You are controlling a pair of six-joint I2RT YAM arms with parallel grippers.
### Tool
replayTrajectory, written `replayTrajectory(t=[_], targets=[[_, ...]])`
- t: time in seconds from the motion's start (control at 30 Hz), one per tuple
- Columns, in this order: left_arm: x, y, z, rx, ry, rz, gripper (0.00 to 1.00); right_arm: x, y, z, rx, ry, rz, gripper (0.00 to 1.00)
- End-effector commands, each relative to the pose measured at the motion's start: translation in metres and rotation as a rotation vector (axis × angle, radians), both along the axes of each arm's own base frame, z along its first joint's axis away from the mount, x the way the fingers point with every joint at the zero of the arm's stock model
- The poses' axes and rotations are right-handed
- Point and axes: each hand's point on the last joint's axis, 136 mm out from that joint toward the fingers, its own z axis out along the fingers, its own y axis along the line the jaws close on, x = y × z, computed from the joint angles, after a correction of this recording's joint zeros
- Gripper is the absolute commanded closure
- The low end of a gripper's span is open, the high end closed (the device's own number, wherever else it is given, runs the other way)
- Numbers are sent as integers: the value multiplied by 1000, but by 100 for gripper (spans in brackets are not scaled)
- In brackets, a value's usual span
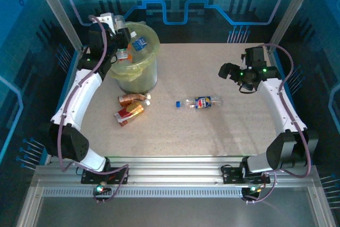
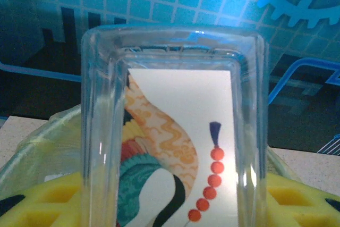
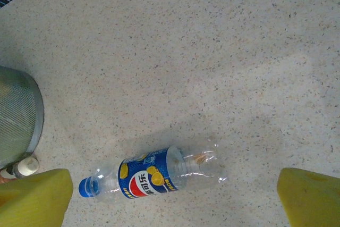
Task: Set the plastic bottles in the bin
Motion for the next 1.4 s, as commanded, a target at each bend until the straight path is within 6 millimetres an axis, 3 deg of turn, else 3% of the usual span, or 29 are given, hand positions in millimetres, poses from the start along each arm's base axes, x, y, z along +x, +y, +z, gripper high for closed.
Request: replayTrajectory(t=[0.0,0.43,0.87,1.37], targets=[[10,8,8,-39,-45,27,68,-8,0,-1,-13,7,-6,0],[27,15,-48,-40,52,48,67,-8,-1,-3,-11,14,-13,0],[32,13,-80,-64,112,49,66,-10,-2,-5,-13,18,-17,0],[28,16,-94,-55,141,64,43,-12,-3,-2,-11,10,-23,0]])
